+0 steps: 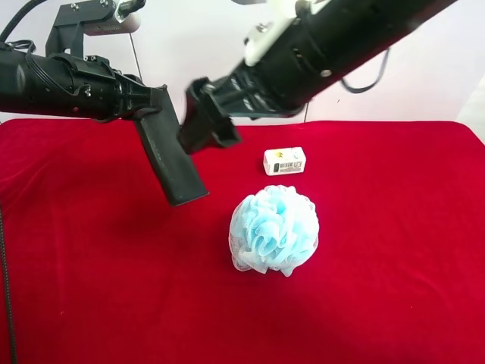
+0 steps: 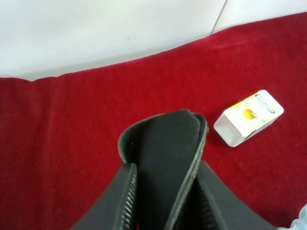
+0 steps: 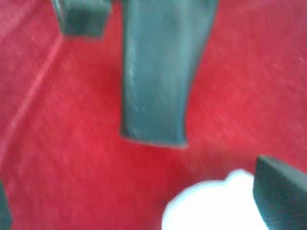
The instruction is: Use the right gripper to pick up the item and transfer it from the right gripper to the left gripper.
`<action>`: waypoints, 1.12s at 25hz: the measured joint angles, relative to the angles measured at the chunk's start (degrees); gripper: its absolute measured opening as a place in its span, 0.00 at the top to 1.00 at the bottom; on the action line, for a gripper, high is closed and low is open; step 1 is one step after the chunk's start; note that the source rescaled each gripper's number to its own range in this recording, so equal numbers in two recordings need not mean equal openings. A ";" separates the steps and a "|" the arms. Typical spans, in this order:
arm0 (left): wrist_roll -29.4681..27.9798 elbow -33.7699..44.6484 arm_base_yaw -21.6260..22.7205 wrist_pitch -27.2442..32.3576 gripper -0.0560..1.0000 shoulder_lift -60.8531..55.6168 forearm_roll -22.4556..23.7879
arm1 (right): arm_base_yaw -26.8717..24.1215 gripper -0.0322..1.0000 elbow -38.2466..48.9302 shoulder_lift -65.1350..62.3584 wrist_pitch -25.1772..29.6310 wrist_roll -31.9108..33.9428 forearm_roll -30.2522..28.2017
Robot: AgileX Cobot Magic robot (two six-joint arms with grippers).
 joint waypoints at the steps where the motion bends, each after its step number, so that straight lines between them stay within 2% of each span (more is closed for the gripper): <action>1: 0.00 0.00 0.00 0.00 0.93 0.00 0.00 | 0.00 0.00 0.05 -0.74 1.95 0.71 -1.24; 7: 0.00 0.00 0.00 -0.27 0.93 0.00 0.13 | 0.00 0.00 4.32 -7.76 11.04 1.81 -4.49; 10: 0.00 0.00 0.00 -1.08 0.93 0.00 0.13 | 0.00 0.00 8.41 -12.91 13.91 2.09 -4.62; 16: 0.00 0.00 0.00 -1.27 0.93 0.00 0.13 | 0.00 0.00 18.35 -26.26 14.91 3.25 -5.25; 23: 0.00 0.00 0.00 -1.29 0.93 0.00 0.13 | 0.00 0.00 28.37 -43.84 17.24 8.14 -10.90; 28: 0.00 0.00 0.00 -2.35 0.93 0.00 0.13 | 0.00 0.00 34.13 -54.81 19.90 10.93 -11.96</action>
